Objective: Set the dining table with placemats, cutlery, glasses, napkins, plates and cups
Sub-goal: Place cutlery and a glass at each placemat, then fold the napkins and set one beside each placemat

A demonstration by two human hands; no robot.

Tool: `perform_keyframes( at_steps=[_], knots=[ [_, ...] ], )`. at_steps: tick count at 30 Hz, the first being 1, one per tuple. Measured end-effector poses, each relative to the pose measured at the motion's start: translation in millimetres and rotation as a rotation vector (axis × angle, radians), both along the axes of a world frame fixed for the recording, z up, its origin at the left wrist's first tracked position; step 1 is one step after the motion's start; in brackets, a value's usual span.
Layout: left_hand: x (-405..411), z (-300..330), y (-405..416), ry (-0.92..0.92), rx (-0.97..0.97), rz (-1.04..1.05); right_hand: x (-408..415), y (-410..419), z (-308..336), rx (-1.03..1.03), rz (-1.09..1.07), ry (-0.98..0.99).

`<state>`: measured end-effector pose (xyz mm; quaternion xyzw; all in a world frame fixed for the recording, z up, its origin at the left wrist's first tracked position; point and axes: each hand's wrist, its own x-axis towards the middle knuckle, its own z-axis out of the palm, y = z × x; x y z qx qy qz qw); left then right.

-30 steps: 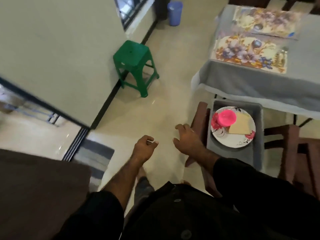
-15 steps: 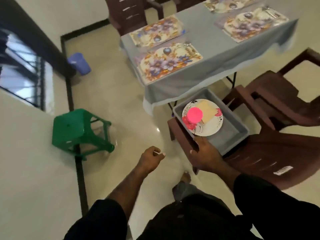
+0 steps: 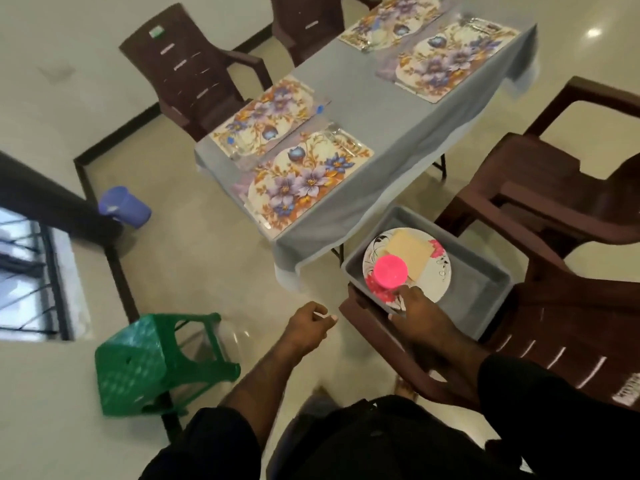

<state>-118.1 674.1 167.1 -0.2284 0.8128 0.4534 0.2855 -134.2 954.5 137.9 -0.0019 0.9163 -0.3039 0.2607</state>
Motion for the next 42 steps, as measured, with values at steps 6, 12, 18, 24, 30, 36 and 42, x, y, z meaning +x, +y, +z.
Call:
perform_keyframes(
  at_steps=[6, 12, 18, 24, 30, 36, 42],
  knots=[
    [-107, -18, 9, -0.054, 0.011, -0.283, -45, 20, -21, 0.030, -0.294, -0.056],
    [-212, -70, 32, -0.078, 0.056, -0.507, -52, 17, -49, 0.050, -0.629, -0.174],
    [-280, -134, 75, -0.137, 0.006, -0.634, -77, -2, -89, -0.039, -0.857, -0.280],
    [-328, -228, 106, -0.174, -0.093, -0.611, -141, 17, -172, -0.237, -0.990, -0.374],
    [-327, -284, 121, -0.225, -0.188, -0.620, -176, 33, -235, -0.250, -1.090, -0.278],
    [-341, -303, 168, -0.192, -0.211, -0.514, -196, 42, -287, -0.247, -1.251, -0.374],
    [-348, -323, 196, -0.297, -0.066, -0.233, -200, 40, -321, -0.461, -1.411, -0.421]
  ],
)
